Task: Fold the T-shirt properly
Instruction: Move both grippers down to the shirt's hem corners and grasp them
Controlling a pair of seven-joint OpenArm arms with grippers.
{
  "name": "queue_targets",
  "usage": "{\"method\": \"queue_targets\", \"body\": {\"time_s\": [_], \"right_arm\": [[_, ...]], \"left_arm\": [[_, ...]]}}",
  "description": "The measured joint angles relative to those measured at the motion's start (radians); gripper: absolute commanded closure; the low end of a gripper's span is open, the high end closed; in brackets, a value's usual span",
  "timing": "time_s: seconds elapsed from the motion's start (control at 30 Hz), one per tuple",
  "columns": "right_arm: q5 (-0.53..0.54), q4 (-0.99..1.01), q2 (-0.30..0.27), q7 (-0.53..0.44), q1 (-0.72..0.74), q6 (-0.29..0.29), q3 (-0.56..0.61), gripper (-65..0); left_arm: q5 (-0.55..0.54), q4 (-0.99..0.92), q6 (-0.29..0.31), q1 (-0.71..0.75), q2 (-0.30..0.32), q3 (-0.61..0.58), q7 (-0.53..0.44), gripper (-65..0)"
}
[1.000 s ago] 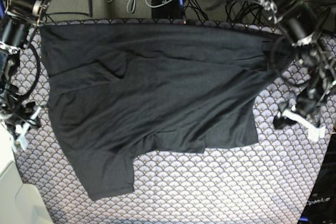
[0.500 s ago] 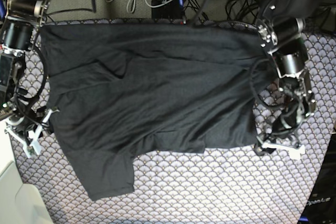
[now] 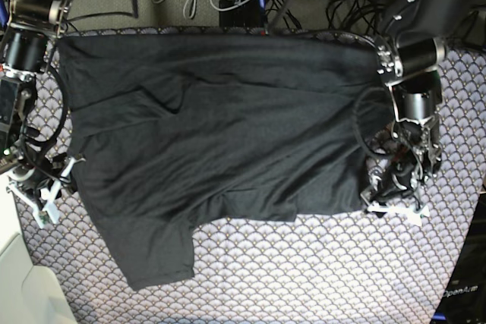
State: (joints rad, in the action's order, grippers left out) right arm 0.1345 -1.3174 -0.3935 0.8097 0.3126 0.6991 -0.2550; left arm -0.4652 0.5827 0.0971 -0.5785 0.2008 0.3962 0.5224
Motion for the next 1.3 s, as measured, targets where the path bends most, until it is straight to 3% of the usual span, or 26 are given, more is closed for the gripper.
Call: {"method": "queue_targets", "body": {"time_s": [0.3, 0.5, 0.63, 0.73, 0.83, 1.03, 1.17, 1.3], "right_arm": [[0.000, 0.000, 0.000, -0.004, -0.009, 0.000, 0.000, -23.8], [0.000, 0.000, 0.000, 0.000, -0.028, 0.000, 0.000, -23.8], [-0.001, 0.000, 0.000, -0.002, -0.024, 0.000, 0.000, -23.8], [0.000, 0.000, 0.000, -0.002, -0.019, 0.000, 0.000, -23.8], [-0.005, 0.000, 0.000, 0.001, 0.006, 0.000, 0.000, -23.8], [0.003, 0.046, 0.000, -0.005, 0.078, 0.000, 0.001, -23.8], [-0.008, 0.266, 0.000, -0.019, 0.206, 0.000, 0.001, -23.8], [-0.007, 0.478, -0.004, -0.122, 0.311, 0.000, 0.001, -23.8]], "left_arm": [[-0.002, -0.053, -0.004, -0.031, 0.001, 0.000, -0.014, -32.0], [0.142, -0.113, -0.004, -0.067, -0.027, 0.001, -0.074, -32.0], [0.175, -0.118, 0.000, -0.070, -0.037, 0.001, -0.082, -31.0], [0.181, -0.118, 0.000, -0.070, -0.041, 0.001, -0.066, -21.3], [0.179, -0.118, 0.000, -0.068, -0.044, 0.001, -0.049, -1.4], [0.177, -0.119, 0.004, -0.068, -0.035, 0.000, -0.037, -0.1], [0.157, -0.119, 0.015, -0.066, -0.012, 0.001, -0.006, -0.5], [0.171, -0.076, 0.003, -0.061, -0.002, 0.001, 0.041, -0.5]]}}
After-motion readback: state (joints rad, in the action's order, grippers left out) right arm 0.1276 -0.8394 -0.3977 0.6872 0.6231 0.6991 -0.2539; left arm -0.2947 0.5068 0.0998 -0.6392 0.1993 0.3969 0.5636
